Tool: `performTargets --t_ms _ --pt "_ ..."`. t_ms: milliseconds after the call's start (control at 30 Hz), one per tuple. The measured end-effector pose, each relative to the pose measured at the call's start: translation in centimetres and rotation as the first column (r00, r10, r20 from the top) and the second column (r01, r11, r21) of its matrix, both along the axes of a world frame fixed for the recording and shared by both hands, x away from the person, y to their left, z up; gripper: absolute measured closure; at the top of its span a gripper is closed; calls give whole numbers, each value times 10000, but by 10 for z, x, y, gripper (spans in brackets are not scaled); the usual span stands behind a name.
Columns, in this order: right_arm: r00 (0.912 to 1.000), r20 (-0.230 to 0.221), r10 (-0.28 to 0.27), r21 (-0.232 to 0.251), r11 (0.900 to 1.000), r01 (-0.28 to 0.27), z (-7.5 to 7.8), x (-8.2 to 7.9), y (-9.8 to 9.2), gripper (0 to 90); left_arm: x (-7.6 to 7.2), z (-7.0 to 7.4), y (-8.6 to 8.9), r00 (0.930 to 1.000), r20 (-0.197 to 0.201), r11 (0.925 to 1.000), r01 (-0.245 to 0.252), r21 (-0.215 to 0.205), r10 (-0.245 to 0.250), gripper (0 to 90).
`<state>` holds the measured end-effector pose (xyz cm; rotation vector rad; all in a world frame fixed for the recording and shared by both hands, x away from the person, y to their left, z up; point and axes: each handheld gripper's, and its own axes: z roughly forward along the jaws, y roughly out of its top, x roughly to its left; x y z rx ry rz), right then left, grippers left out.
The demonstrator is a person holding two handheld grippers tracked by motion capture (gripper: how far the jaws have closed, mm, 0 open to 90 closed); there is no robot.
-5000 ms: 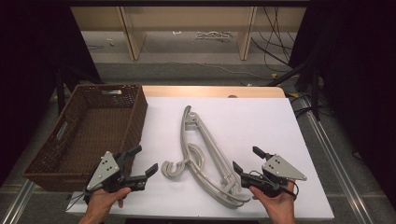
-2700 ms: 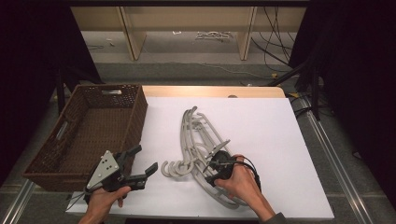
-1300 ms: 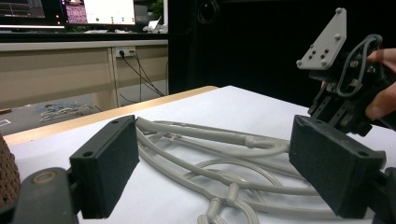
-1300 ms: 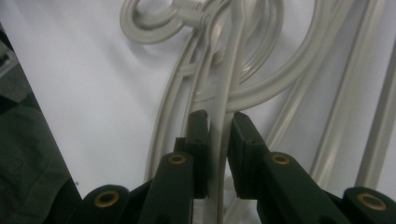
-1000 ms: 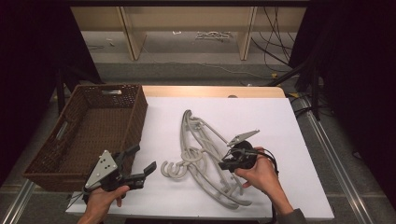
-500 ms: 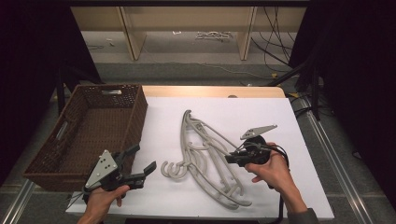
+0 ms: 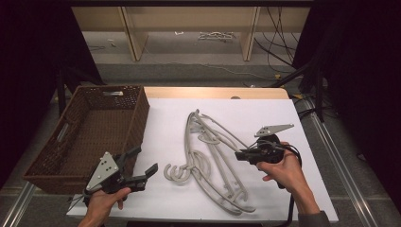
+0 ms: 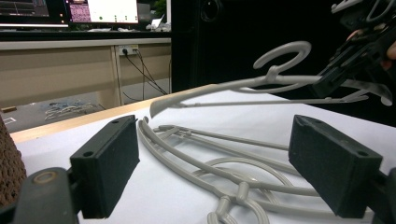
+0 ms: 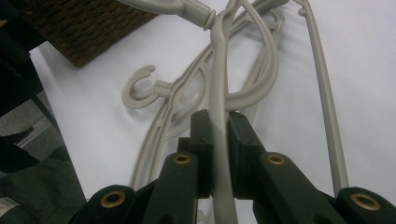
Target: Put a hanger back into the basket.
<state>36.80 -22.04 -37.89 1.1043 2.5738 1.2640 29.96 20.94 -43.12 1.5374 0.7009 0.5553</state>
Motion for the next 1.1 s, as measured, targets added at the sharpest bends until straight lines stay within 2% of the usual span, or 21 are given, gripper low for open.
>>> performTargets --t_ms 167,200,333,367,533,600,667,700,733,767,833,900,1067,1100 --pt "9988 231 429 141 9990 -432 6 -3 5 824 0 0 0 10000 10 10000 -1 32 1 161" --pt "9981 107 613 231 9978 -615 7 -6 10 824 0 0 0 10000 10 9999 -2 106 2 160" --pt "9939 115 1096 112 9939 -1097 5 -9 21 824 -1 -2 -5 9999 84 9979 57 638 -63 160" --pt "9912 153 1315 86 9913 -1316 4 -9 24 824 2 -2 -5 9986 467 9952 183 963 -229 160" --pt "9767 -105 2142 5 9768 -2142 1 -15 39 824 3 -5 -14 9988 244 9893 396 1402 -435 159" --pt "9708 -208 2391 -7 9710 -2392 -1 -16 44 824 6 -6 -18 9981 165 9837 559 1708 -595 159" --pt "9647 -160 2628 -75 9648 -2630 -3 -17 49 824 10 -6 -23 9971 288 9822 639 1767 -701 159" --pt "9647 -160 2628 -75 9648 -2630 -3 -17 49 824 10 -6 -23 9971 288 9822 639 1767 -701 161" --pt "9593 -223 2815 -130 9594 -2818 -5 -17 51 824 15 -6 -28 9966 420 9770 612 2042 -712 161" --pt "9593 -223 2815 -130 9594 -2818 -5 -17 51 824 15 -6 -28 9966 420 9770 612 2042 -712 164" --pt "9521 -354 3036 -93 9526 -3041 -8 -18 56 824 22 -8 -38 9960 378 9646 692 2544 -815 192" --pt "9484 -387 3148 -123 9489 -3154 -10 -18 58 824 26 -10 -47 9963 241 9471 706 3129 -822 198" --pt "9404 -470 3367 -132 9412 -3376 -13 -19 60 823 30 -12 -60 9921 312 9197 1008 3794 -1216 264" --pt "9384 -479 3422 -137 9392 -3432 -13 -19 60 823 31 -12 -62 9899 335 9087 1130 4019 -1380 282"
